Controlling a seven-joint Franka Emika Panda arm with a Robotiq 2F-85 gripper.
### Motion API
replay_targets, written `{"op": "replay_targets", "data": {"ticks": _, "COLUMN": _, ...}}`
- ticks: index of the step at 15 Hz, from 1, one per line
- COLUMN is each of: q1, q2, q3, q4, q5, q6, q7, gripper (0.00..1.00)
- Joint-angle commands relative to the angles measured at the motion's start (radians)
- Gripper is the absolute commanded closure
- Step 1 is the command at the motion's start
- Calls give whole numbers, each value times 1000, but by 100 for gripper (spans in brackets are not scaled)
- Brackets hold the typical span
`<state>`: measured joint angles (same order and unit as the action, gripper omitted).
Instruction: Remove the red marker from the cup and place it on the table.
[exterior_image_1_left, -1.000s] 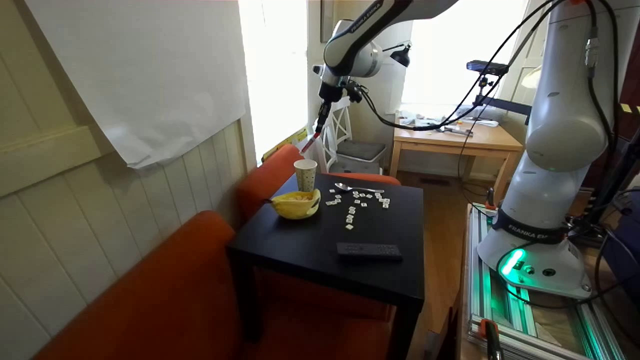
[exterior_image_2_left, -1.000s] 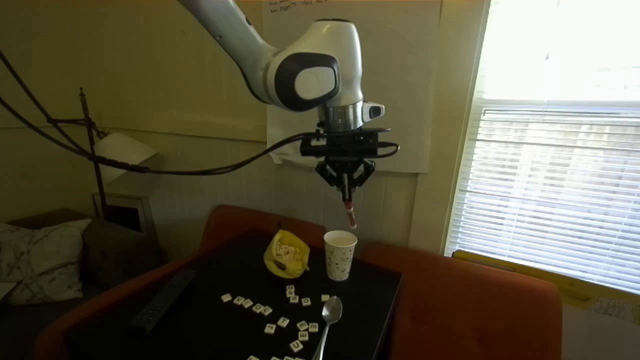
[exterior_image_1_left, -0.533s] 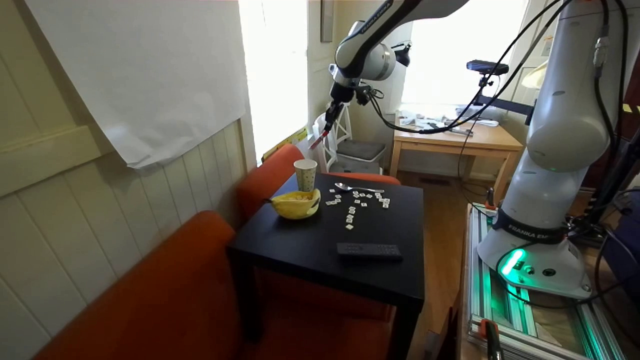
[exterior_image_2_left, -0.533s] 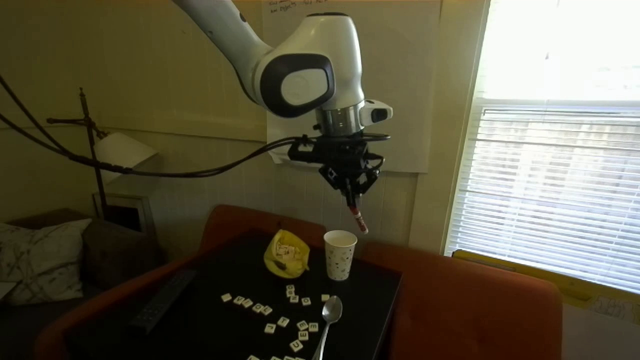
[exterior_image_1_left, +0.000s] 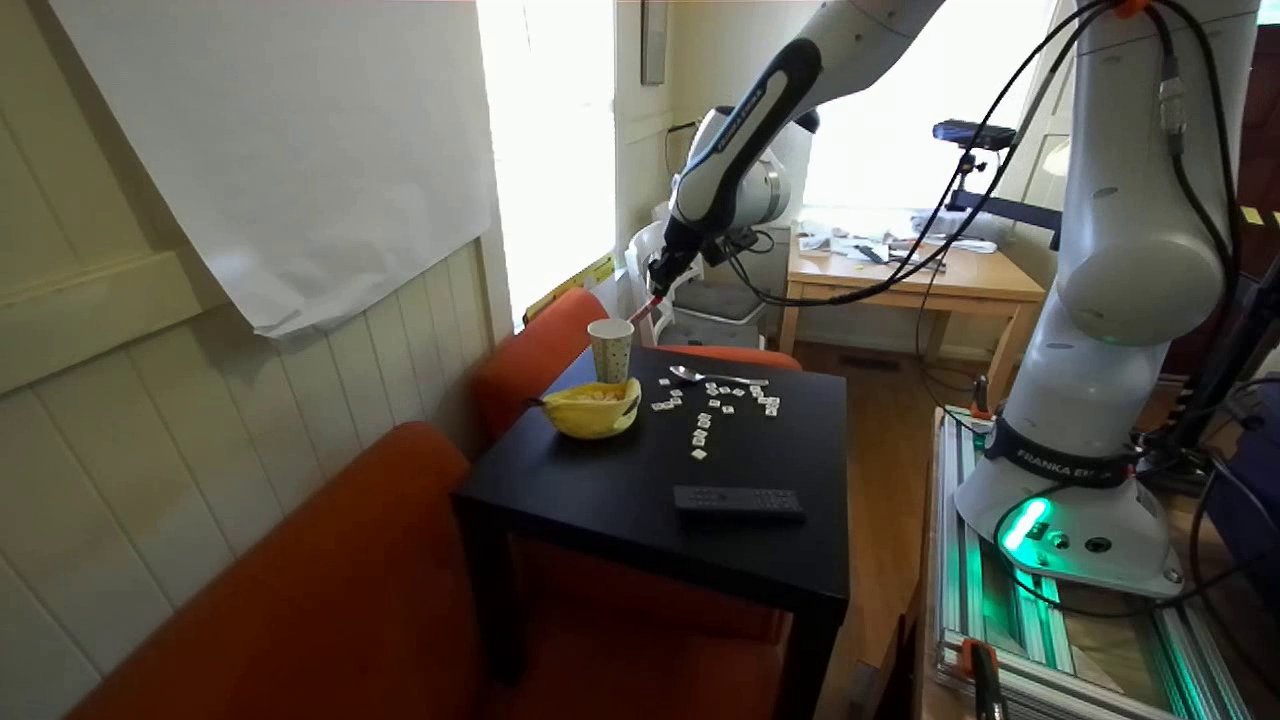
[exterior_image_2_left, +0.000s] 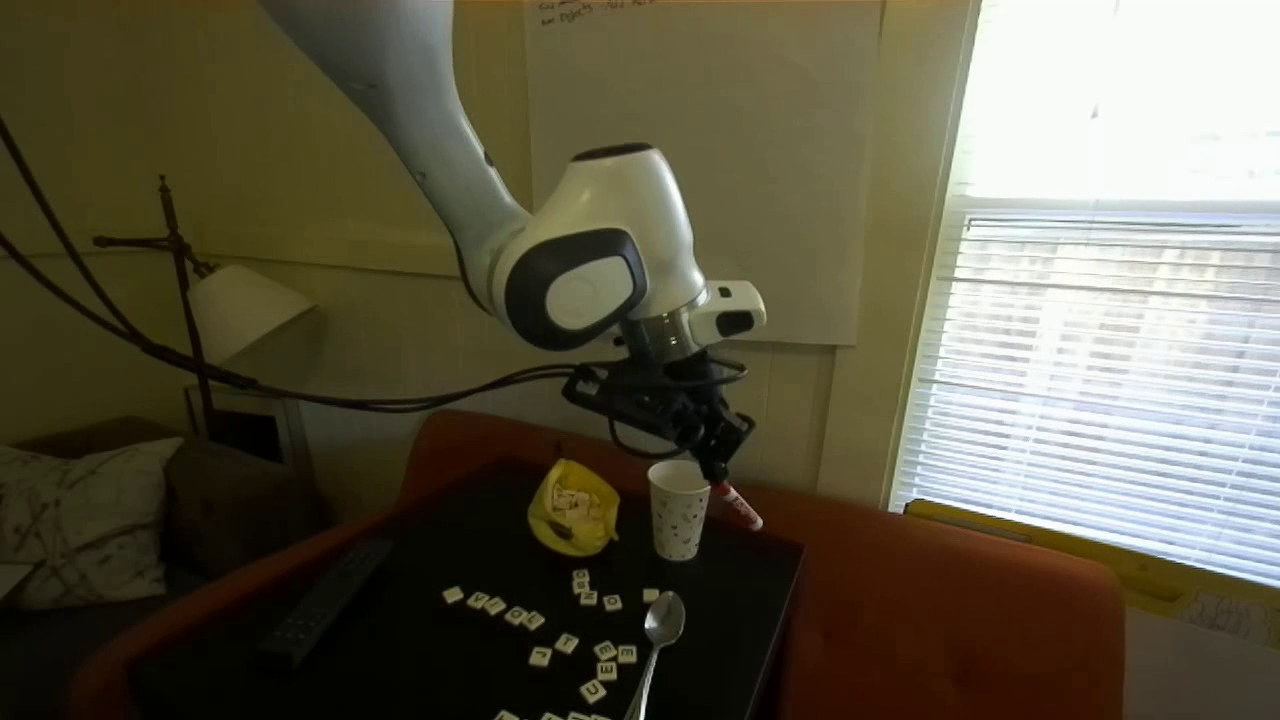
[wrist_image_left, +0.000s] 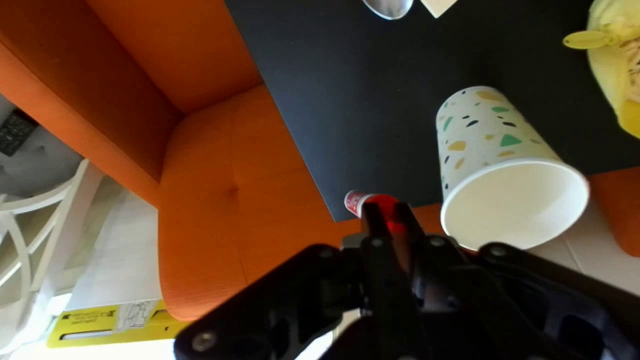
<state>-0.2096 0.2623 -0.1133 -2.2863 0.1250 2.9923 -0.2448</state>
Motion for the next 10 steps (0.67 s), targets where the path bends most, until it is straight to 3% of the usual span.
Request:
{"op": "replay_targets", "data": {"ticks": 1, "q1": 31, "q2": 79, "q3": -32, "q4": 10, "q5": -55, "q6": 69, "q7": 119, "gripper": 98}}
{"op": "replay_targets", "data": {"ticks": 10, "q1": 2, "q2": 174, "q3": 40, "q4": 34, "q5": -46, "q6": 79, "q7": 132, "gripper": 98}}
